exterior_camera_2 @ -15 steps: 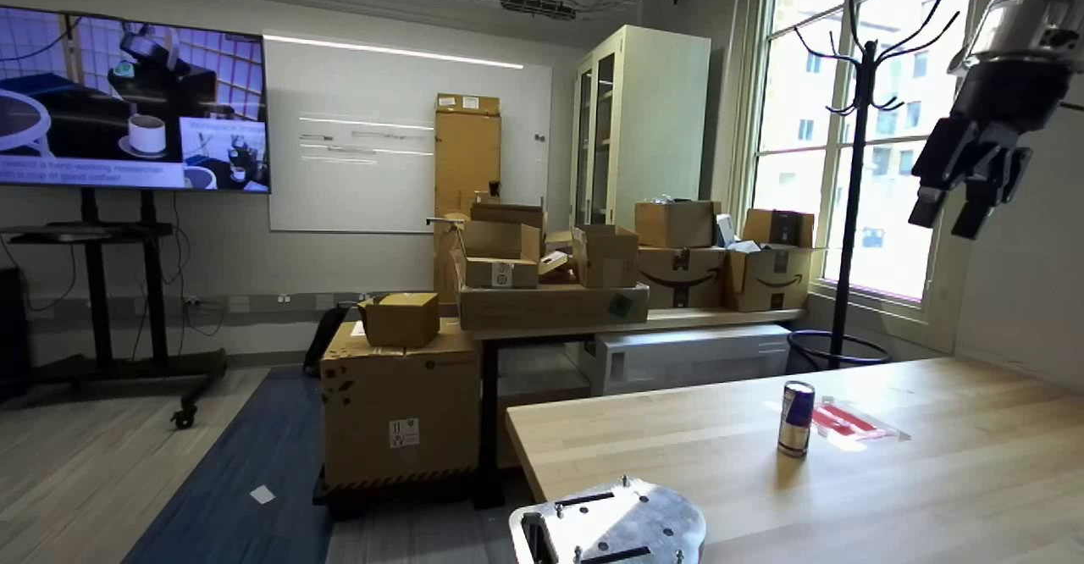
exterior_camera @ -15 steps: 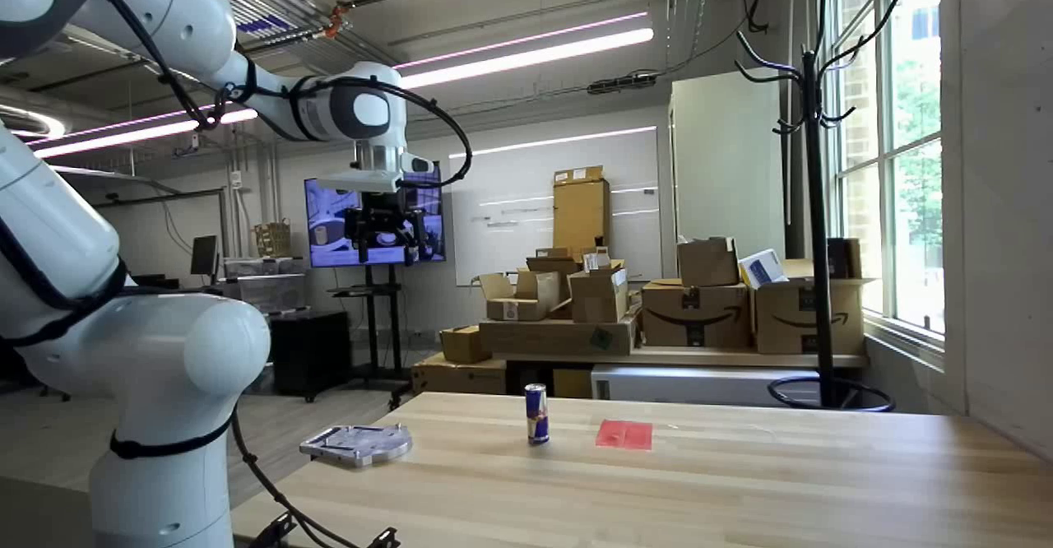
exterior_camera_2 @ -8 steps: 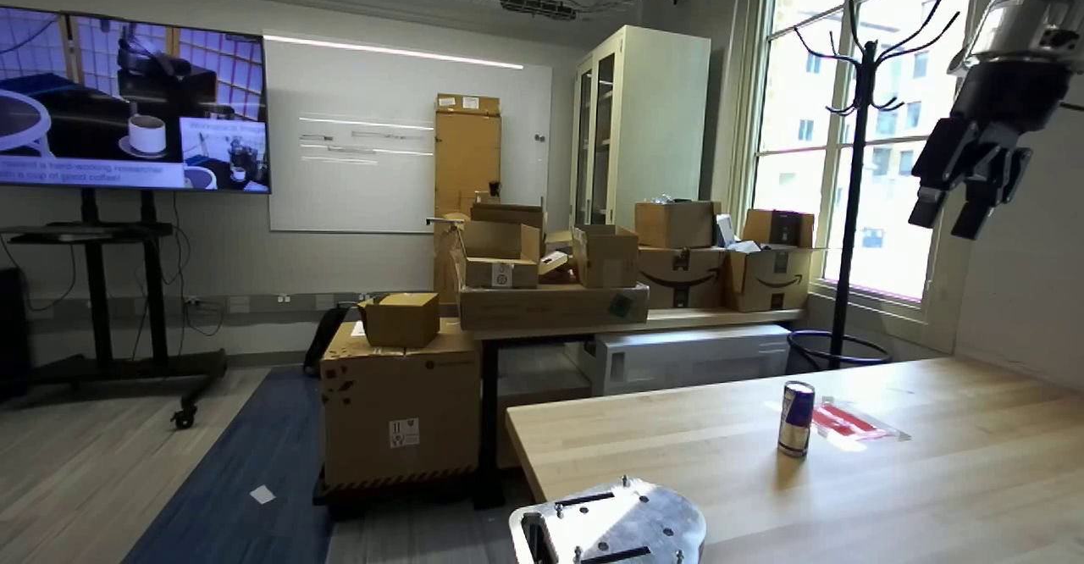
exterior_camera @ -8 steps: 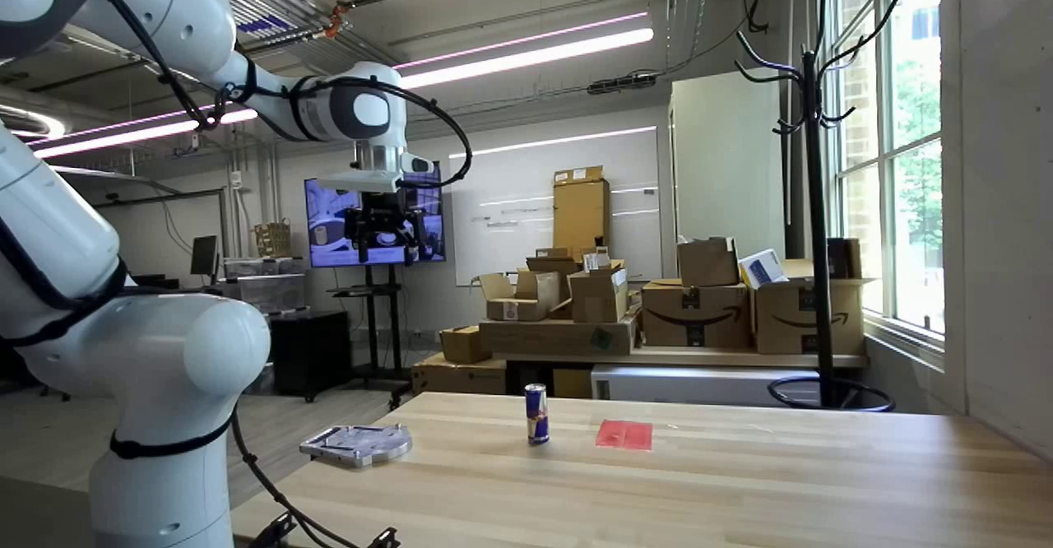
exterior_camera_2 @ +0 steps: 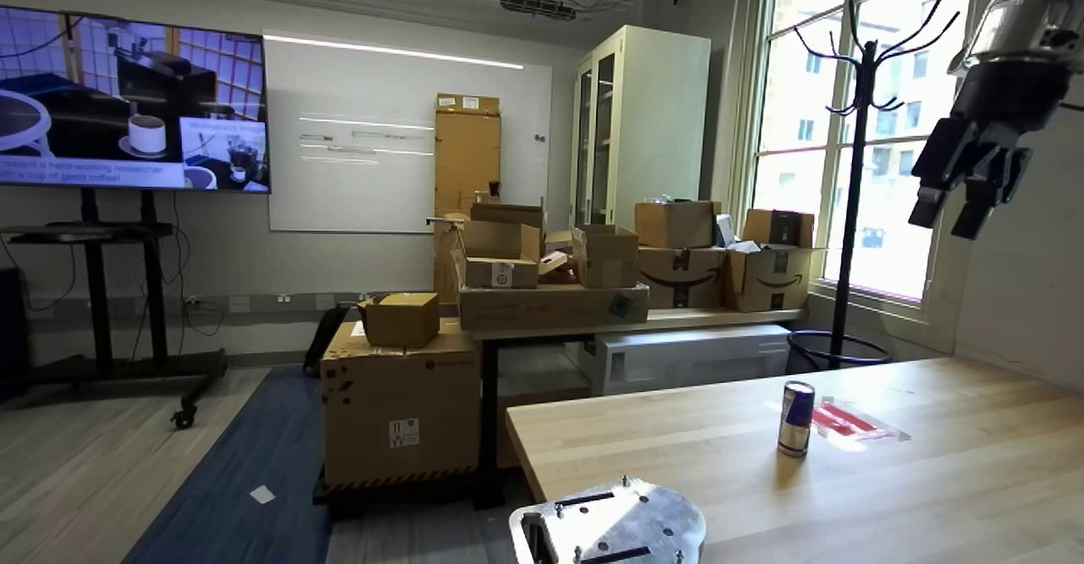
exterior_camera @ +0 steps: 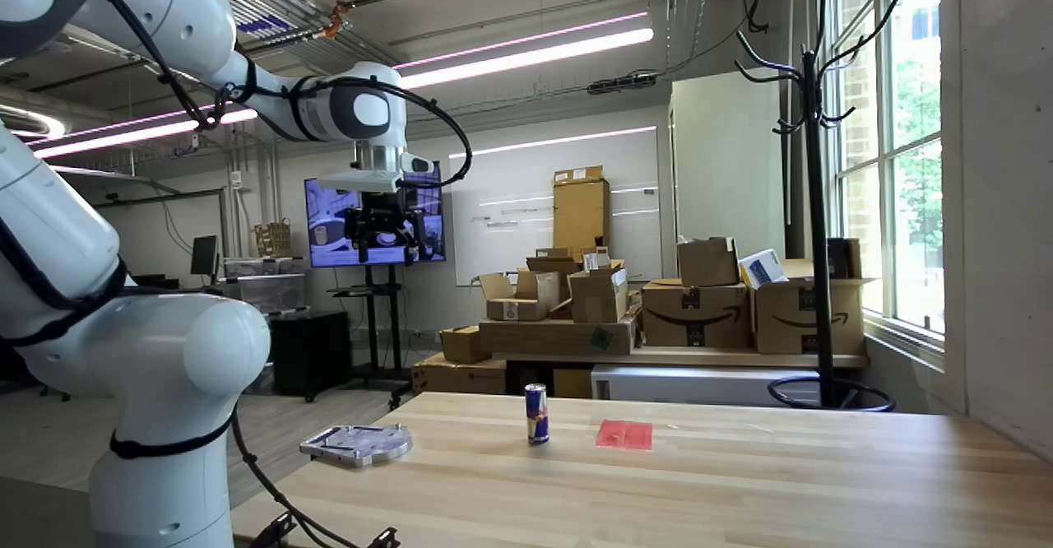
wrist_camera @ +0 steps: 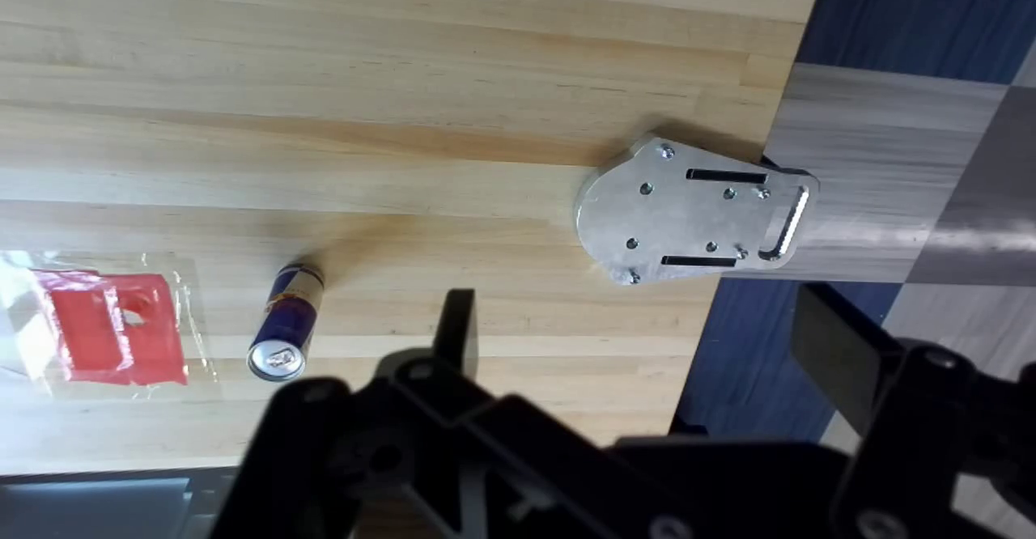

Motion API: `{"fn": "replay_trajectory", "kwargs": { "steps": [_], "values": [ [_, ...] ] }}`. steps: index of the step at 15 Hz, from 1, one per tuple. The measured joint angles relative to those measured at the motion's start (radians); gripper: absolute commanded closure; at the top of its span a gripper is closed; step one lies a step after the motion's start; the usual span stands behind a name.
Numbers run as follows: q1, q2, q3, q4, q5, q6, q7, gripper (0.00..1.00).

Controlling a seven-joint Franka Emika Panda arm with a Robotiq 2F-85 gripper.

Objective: Pu the can on the metal object

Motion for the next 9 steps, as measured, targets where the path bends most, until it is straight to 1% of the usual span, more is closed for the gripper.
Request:
{"fn": "replay_trajectory", "kwargs": {
  "steps": [5, 9],
  "values": [
    [-0.001, 0.024, -0.017, 0.008, 0.001, 0.021, 0.0, 0.0],
    [-0.001, 0.105, -0.037, 0.034, 0.001, 0.082, 0.0, 0.0]
  ]
}}
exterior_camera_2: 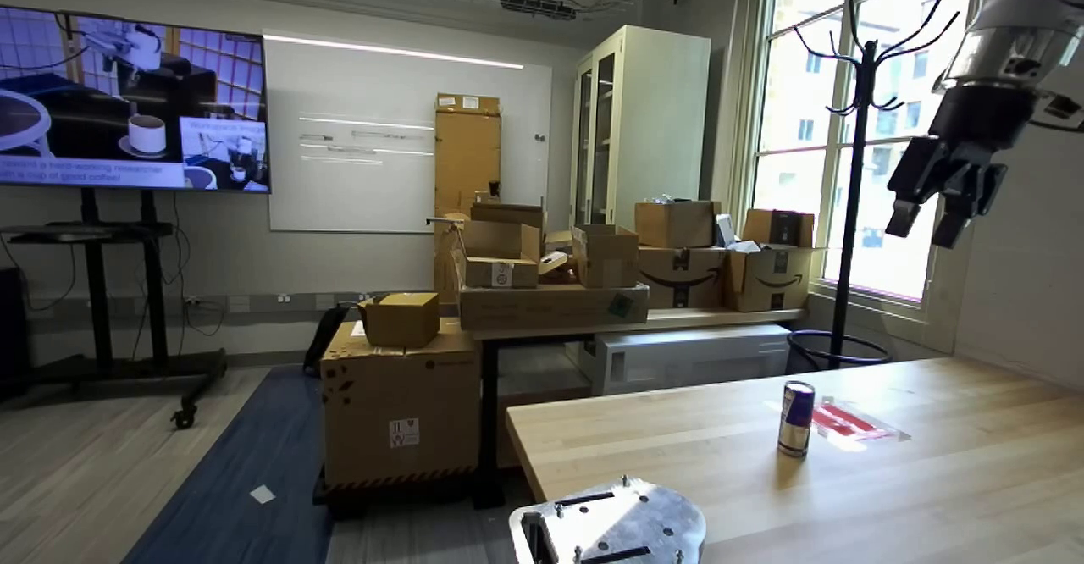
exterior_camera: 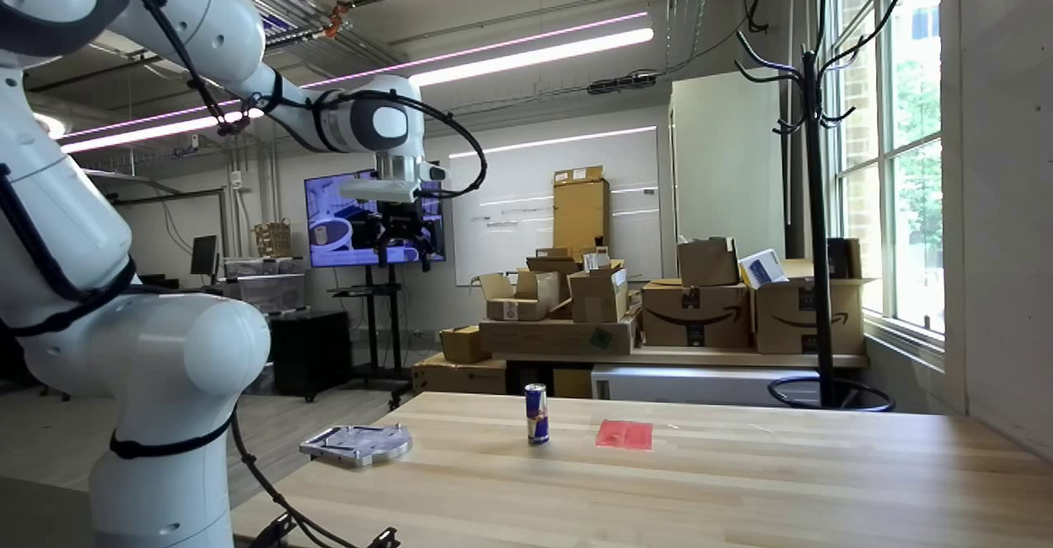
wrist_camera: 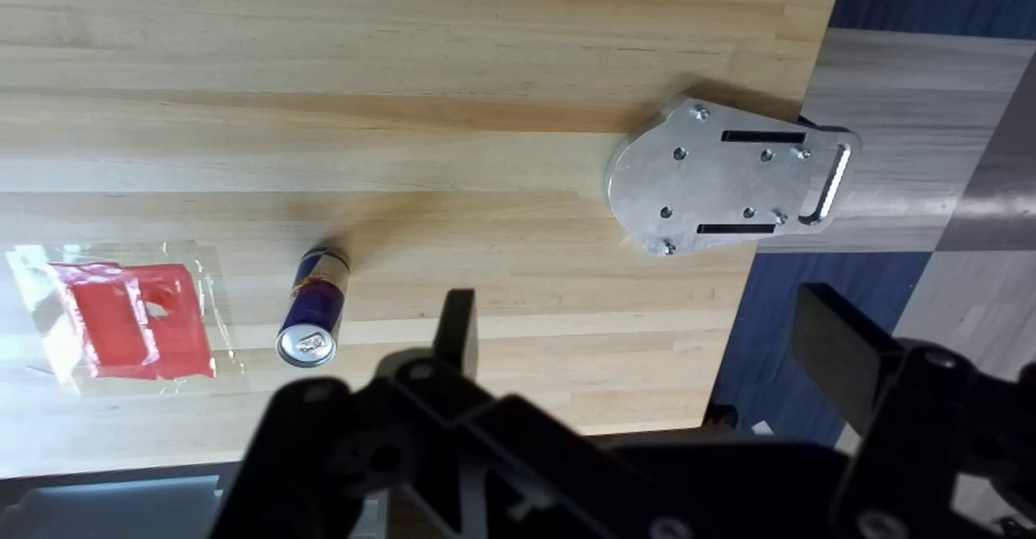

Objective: Pu the can on the metal object

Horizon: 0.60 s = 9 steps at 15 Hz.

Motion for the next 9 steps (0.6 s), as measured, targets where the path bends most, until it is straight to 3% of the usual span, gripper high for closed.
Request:
{"fn": "replay_trajectory", "kwargs": {
  "steps": [9],
  "values": [
    [-0.063, 0.382, -0.017, 0.181, -0.011, 0.189, 0.0, 0.0]
  ]
}}
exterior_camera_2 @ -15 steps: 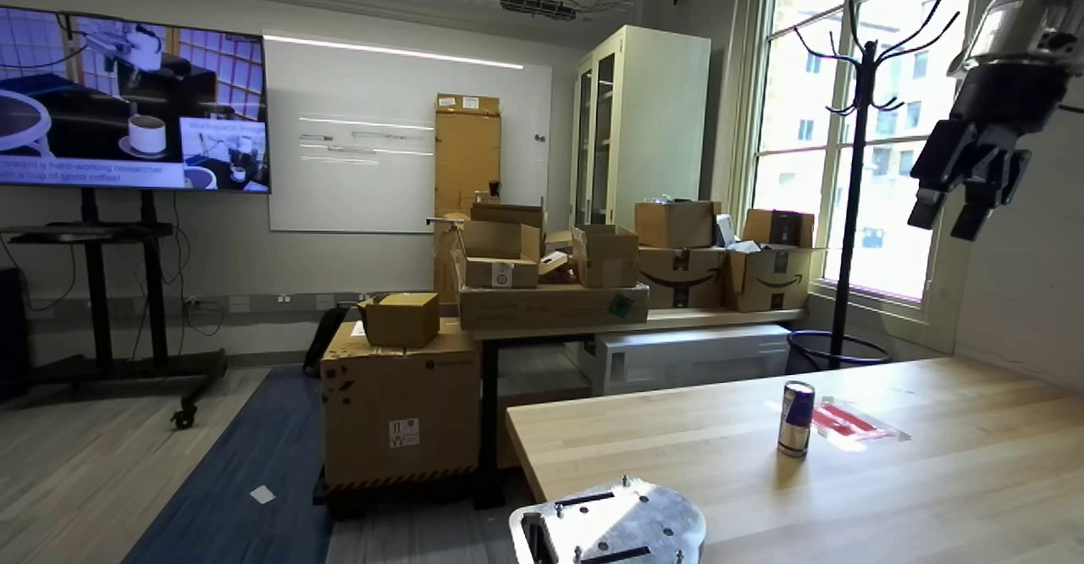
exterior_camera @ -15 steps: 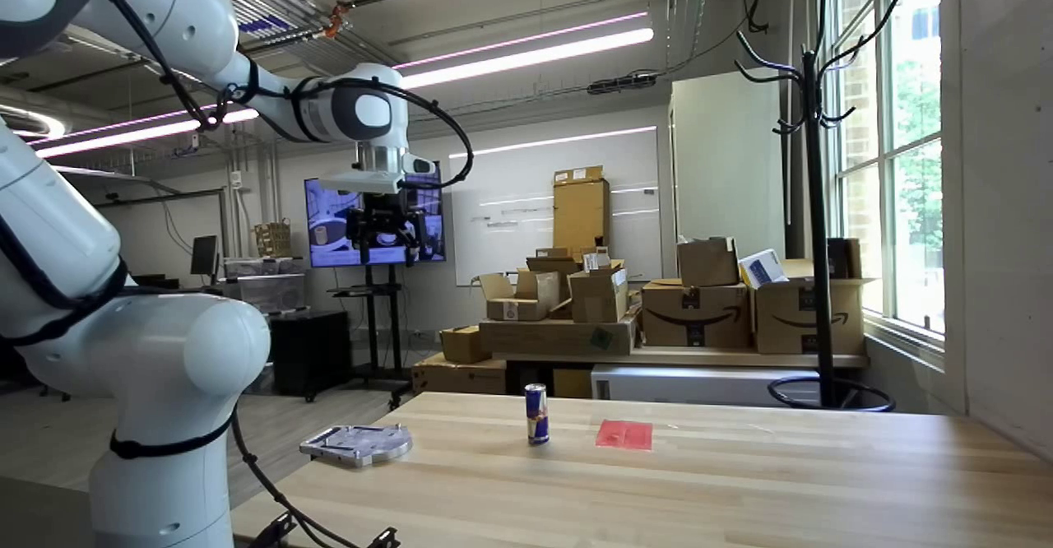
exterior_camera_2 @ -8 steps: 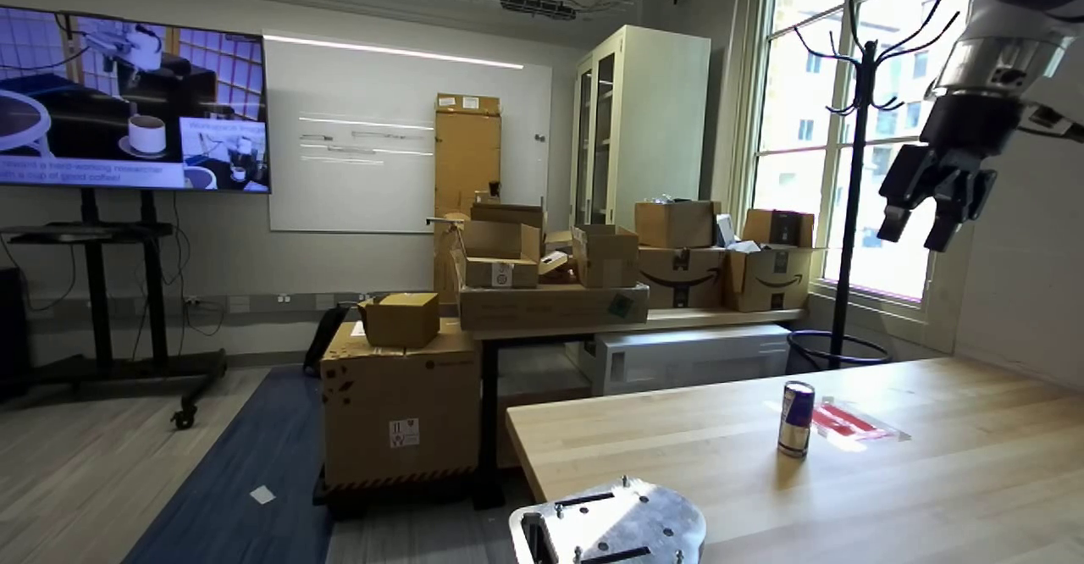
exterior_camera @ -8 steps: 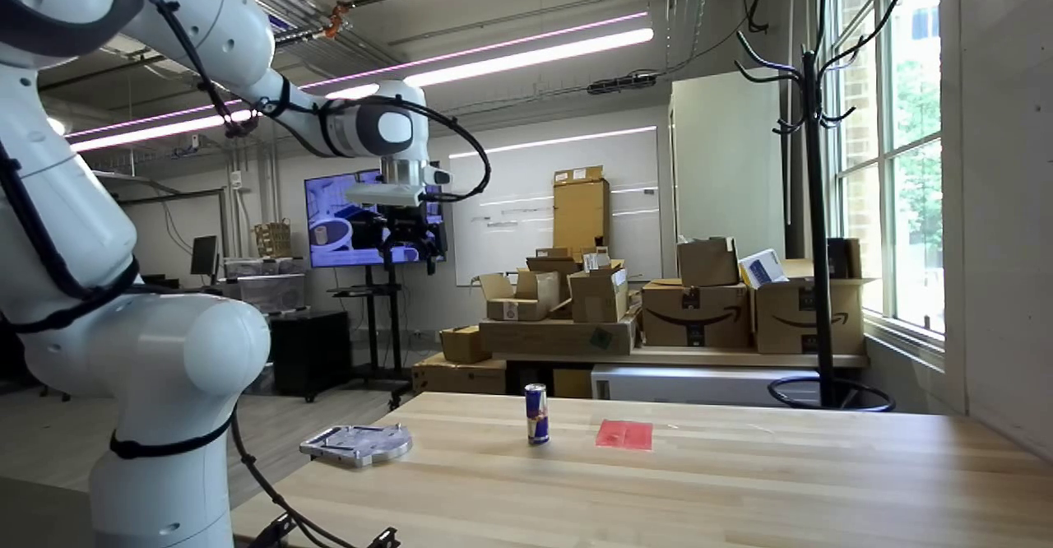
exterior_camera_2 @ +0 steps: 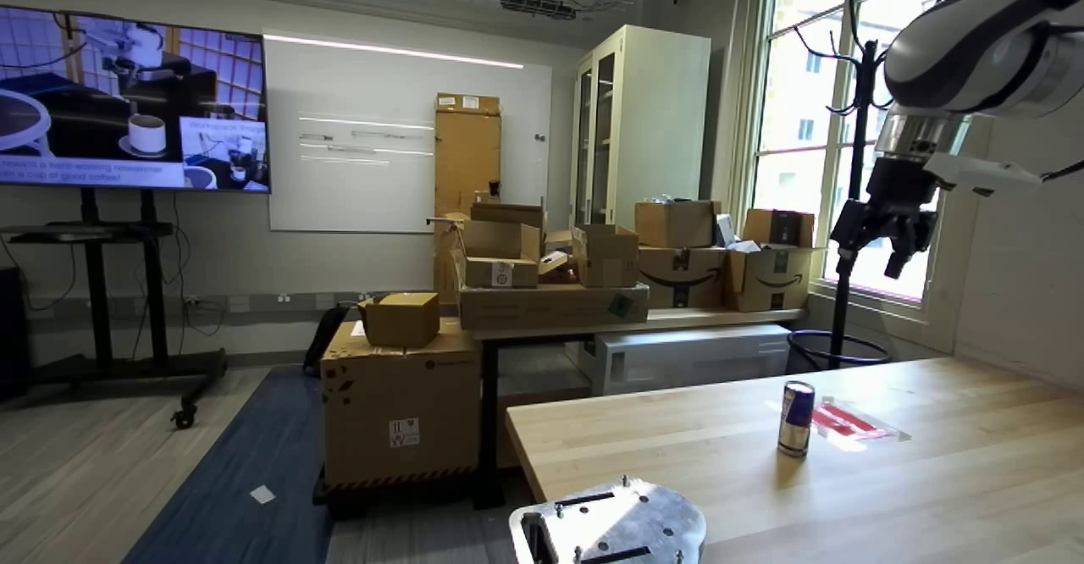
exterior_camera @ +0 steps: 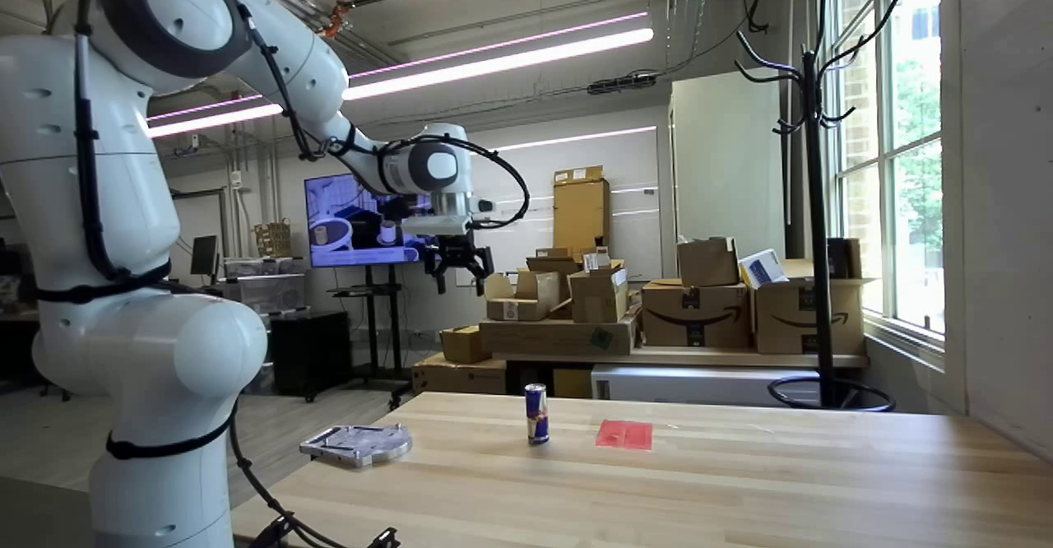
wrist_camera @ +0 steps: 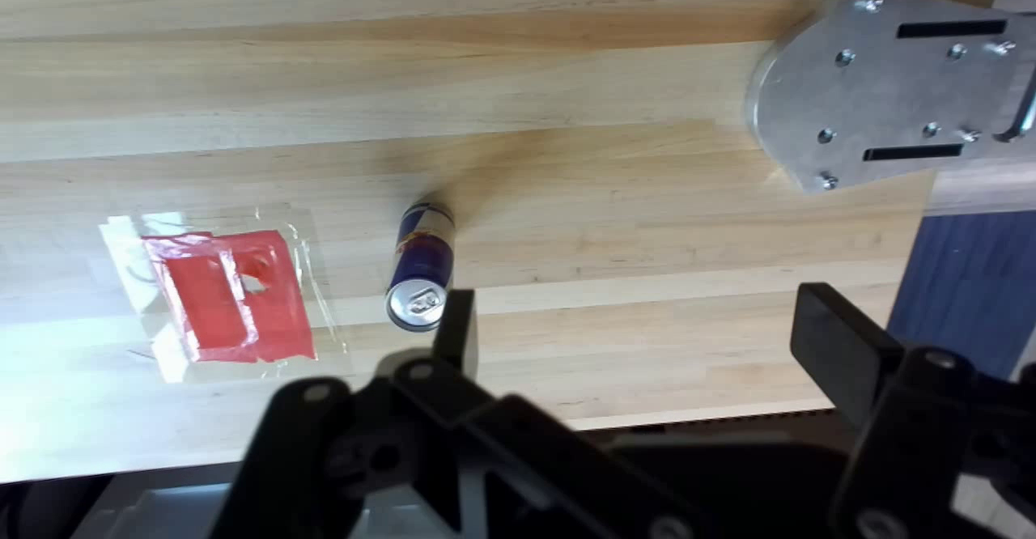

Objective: Pu the can on the metal object

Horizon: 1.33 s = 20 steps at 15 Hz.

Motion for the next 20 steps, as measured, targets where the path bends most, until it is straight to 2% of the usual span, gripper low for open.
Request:
{"fn": "replay_trajectory", "kwargs": {
  "steps": [9, 20],
  "values": [
    [-0.099, 0.361, -0.014, 0.257, 0.057, 0.019, 0.006, 0.0],
    [-0.136, 0.654, 0.035, 0.474, 0.064, 0.054, 0.034, 0.0]
  ]
}}
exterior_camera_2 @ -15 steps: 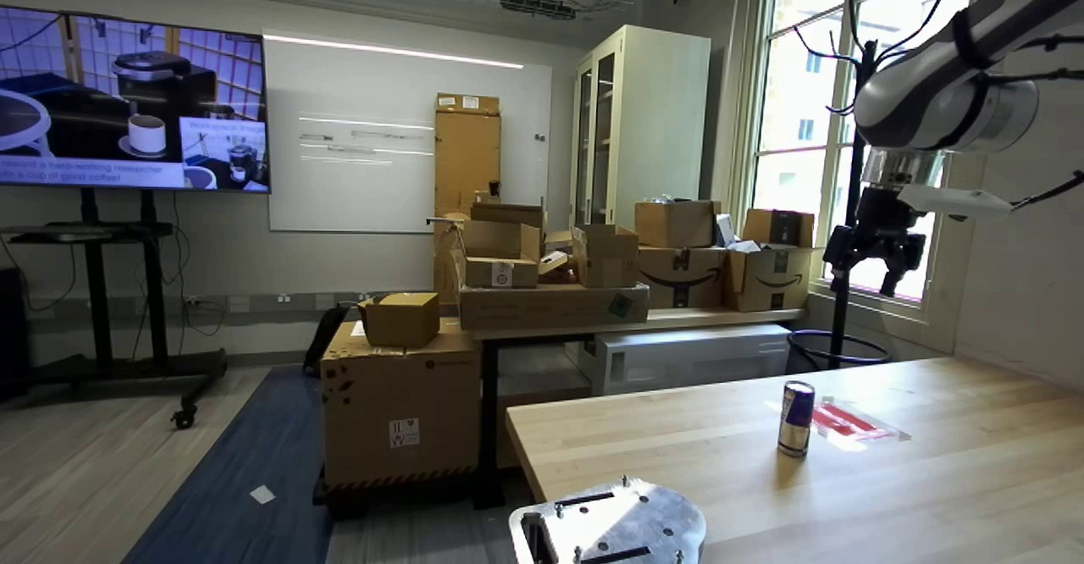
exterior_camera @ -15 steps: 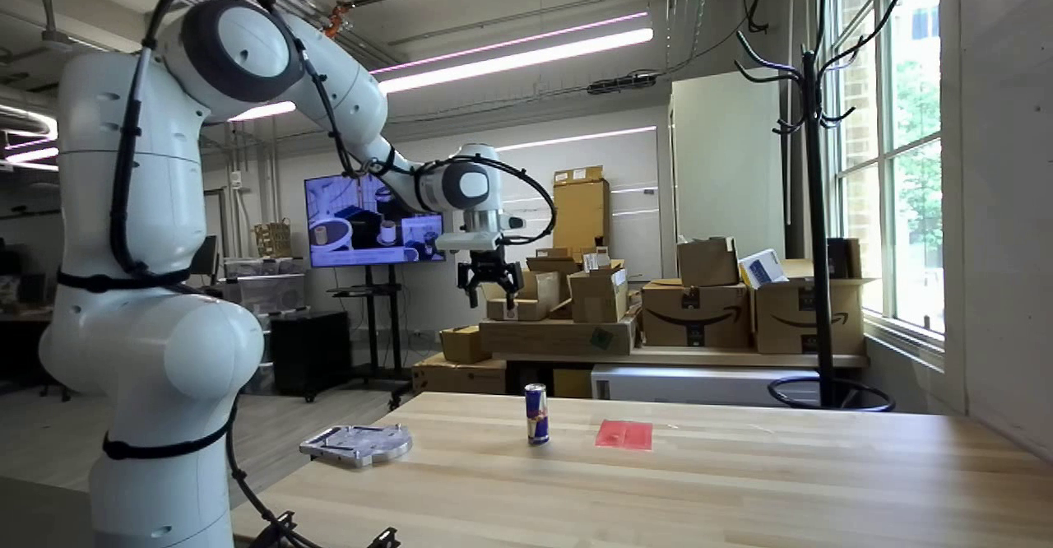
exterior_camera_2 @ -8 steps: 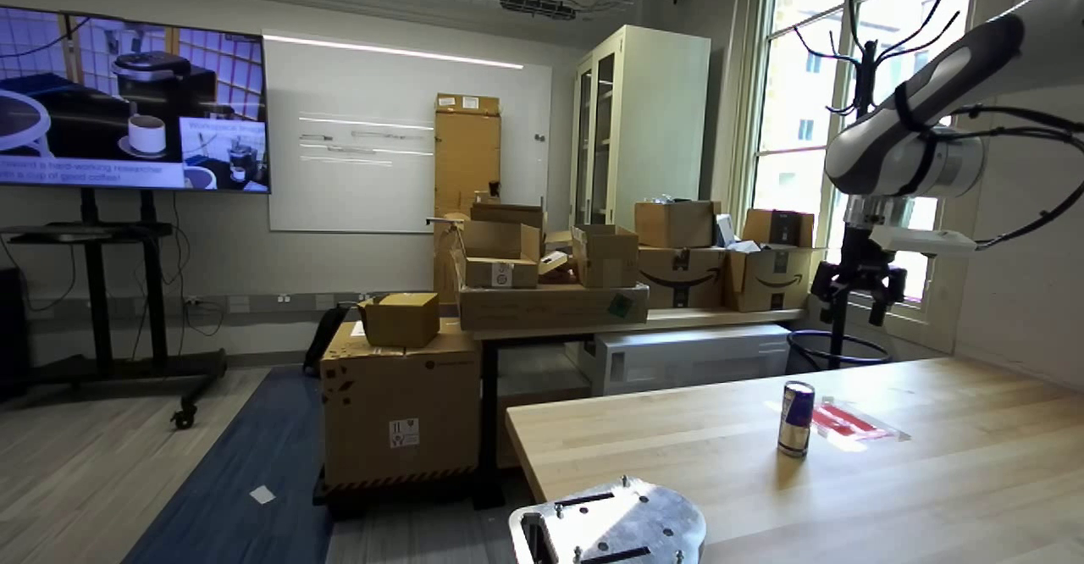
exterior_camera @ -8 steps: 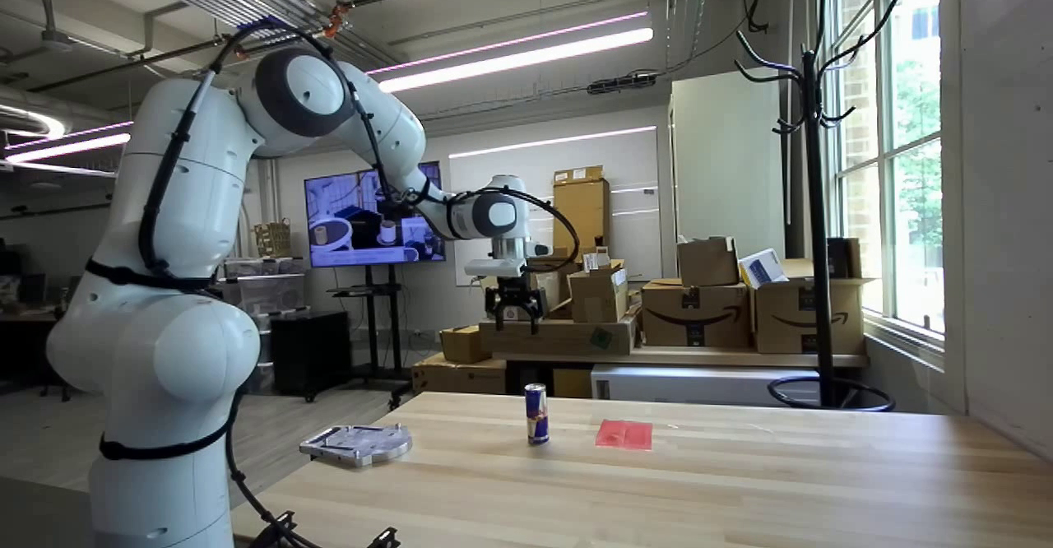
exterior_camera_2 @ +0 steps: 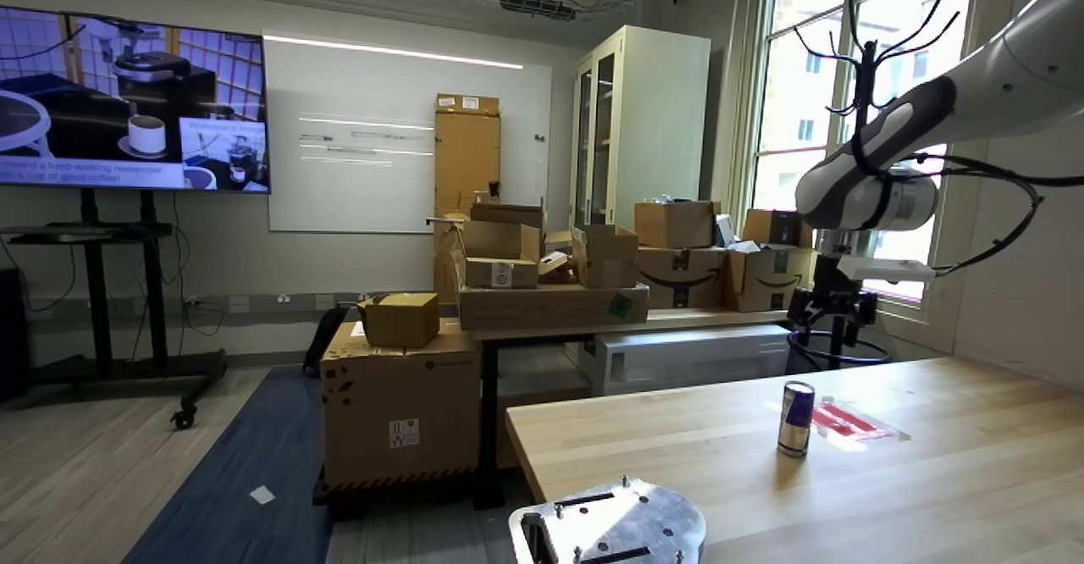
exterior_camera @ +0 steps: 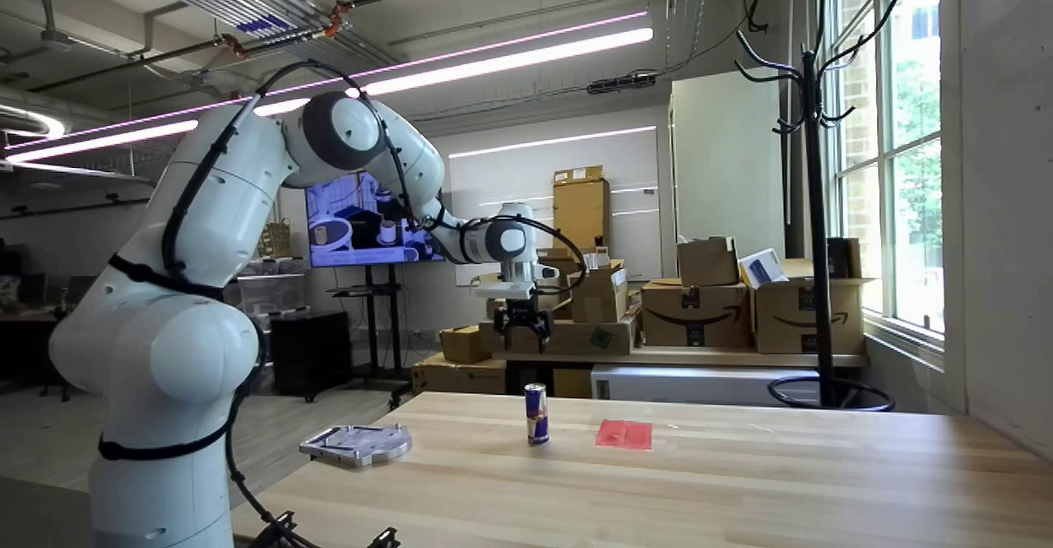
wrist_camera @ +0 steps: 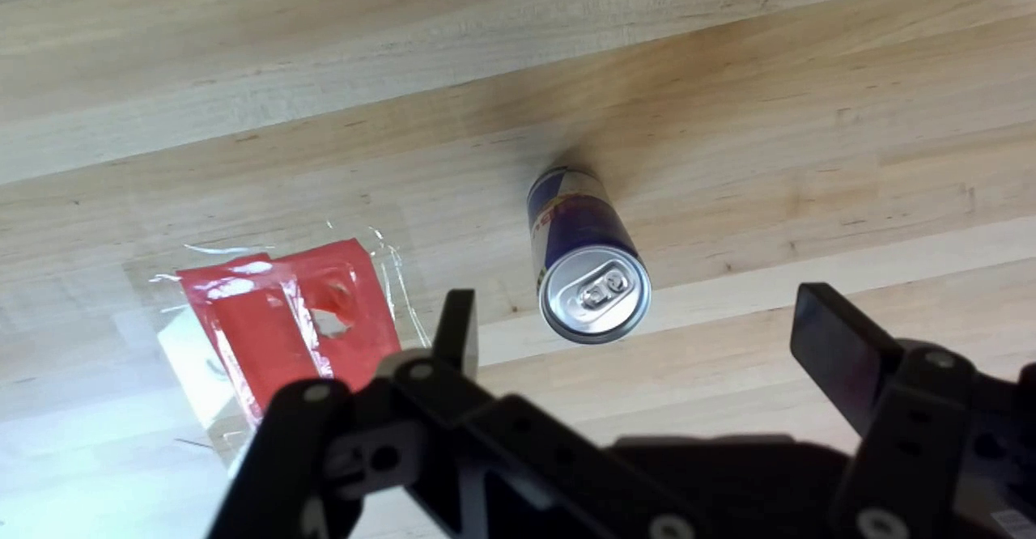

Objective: Pu the can on the metal object

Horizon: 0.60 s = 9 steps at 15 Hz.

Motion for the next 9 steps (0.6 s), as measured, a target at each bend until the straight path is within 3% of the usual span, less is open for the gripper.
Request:
{"fn": "replay_trajectory", "kwargs": {
  "steps": [9],
  "values": [
    [-0.014, 0.134, 0.017, 0.107, -0.003, -0.003, 0.001, 0.0]
  ]
}}
